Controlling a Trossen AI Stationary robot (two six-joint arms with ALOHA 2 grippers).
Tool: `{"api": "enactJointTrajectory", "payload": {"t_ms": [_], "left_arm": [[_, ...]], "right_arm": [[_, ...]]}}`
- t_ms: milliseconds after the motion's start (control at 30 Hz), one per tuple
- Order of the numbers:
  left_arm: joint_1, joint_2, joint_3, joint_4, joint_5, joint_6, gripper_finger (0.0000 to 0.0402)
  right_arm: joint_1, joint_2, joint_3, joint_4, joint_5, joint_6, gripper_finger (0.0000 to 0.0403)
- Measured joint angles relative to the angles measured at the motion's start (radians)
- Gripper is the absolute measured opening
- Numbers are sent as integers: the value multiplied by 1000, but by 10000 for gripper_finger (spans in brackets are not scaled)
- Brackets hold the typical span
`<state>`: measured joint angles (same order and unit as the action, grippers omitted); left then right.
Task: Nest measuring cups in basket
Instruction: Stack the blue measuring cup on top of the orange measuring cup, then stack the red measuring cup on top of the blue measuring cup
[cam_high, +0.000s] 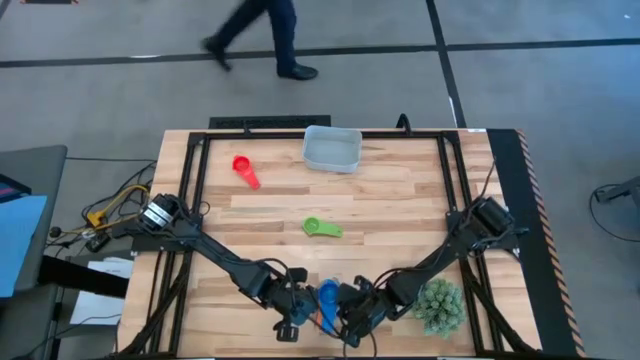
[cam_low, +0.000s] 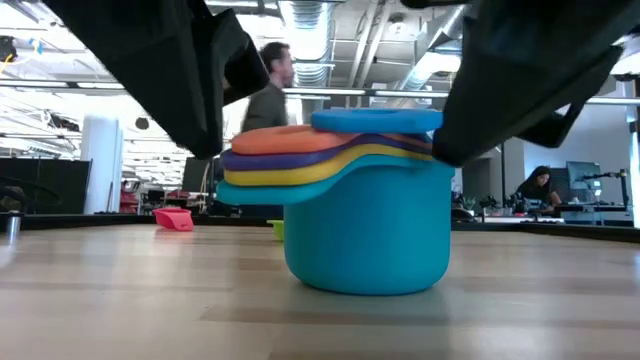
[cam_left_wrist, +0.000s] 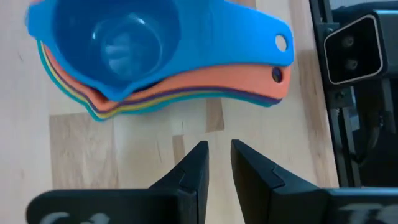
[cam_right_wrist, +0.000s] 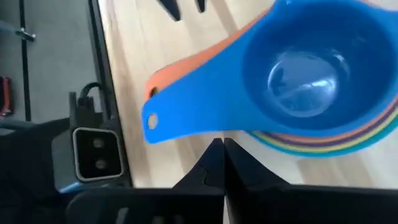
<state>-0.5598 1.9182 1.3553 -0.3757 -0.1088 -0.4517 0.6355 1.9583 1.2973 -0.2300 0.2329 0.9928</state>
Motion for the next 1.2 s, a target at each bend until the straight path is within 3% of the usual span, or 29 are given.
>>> {"api": "enactJointTrajectory", "payload": {"t_ms": [367, 567, 800, 967, 1200], "left_arm": [[9, 0, 1, 3, 19, -2, 55], [8, -13, 19, -82, 15, -27, 55], [4, -124, 3, -309, -149, -111, 55], [51, -288, -146, -388, -266, -217, 55], [215, -631, -491, -278, -332, -293, 55]], "right_arm": [[6, 0, 20, 29, 17, -19, 11], [-1, 0, 20, 38, 58, -31, 13], [10, -28, 21, 42, 72, -51, 14], [14, -103, 20, -13, 123, -104, 25], [-15, -213, 4, -297, 306, -163, 42]]}}
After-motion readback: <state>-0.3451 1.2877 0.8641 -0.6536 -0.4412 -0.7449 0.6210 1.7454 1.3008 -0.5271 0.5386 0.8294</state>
